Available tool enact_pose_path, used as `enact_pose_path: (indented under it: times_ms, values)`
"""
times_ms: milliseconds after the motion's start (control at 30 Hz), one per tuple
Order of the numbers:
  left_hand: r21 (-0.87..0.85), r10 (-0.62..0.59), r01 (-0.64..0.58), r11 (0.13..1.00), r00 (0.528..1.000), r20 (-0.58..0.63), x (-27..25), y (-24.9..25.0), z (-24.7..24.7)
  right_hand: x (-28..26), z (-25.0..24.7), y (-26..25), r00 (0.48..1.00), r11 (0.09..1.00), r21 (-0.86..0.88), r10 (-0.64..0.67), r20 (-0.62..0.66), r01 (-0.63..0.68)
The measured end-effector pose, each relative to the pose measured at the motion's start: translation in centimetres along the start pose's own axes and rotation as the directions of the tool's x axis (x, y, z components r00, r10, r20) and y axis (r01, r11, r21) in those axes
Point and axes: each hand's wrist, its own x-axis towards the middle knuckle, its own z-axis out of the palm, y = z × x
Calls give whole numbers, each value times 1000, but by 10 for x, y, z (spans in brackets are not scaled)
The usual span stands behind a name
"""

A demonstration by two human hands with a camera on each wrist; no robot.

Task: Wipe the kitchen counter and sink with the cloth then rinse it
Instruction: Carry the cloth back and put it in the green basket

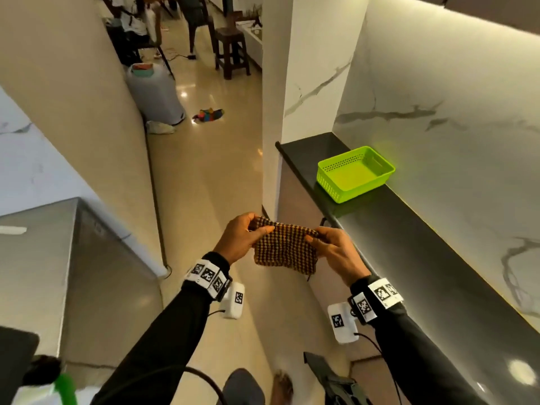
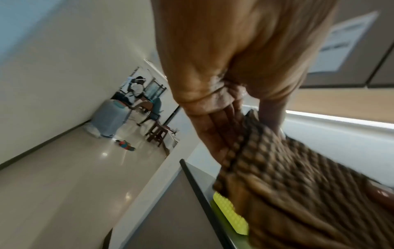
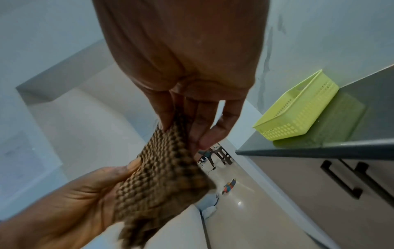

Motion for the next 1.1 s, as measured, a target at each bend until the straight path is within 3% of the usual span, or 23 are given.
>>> enact_pose_path:
  times_ms: [133,267,333,433,500,600,700,767,867,1033,1100]
  values:
    - [42,-10,9,999,1000,22,87,1,12,66,-8,2,981,992,123,35,-193,-12]
    - [214,13,-29,976,997,75,185,-3,29,124,-16,12,887,985,170,84,-454,-6]
    - [192,-12,-26,981,981,195,237,-2,33,147,-23,13,845,962,273,150,-514,-5]
    - [93,48,-101,991,890,454,309,6,34,175,-40,5,794,952,308,187,-579,0]
    - [103,133,-233,967,807,575,354,16,41,198,-54,4,717,960,279,211,-664,-23]
    - [151,212,-402,903,724,656,403,39,61,227,-74,18,597,960,264,264,-758,-89]
    - [175,221,-483,858,655,722,448,55,94,254,-101,32,500,959,204,278,-820,-198]
    - [216,215,-556,802,607,765,470,63,117,274,-120,41,484,934,60,237,-842,-352]
    - [335,166,-692,639,549,819,503,63,159,308,-142,57,487,817,-100,236,-841,-569]
    - [423,5,-815,396,462,887,525,50,209,345,-161,80,571,621,-297,301,-764,-725]
    - [405,-12,-845,350,428,903,524,45,220,353,-163,85,592,566,-353,316,-741,-745]
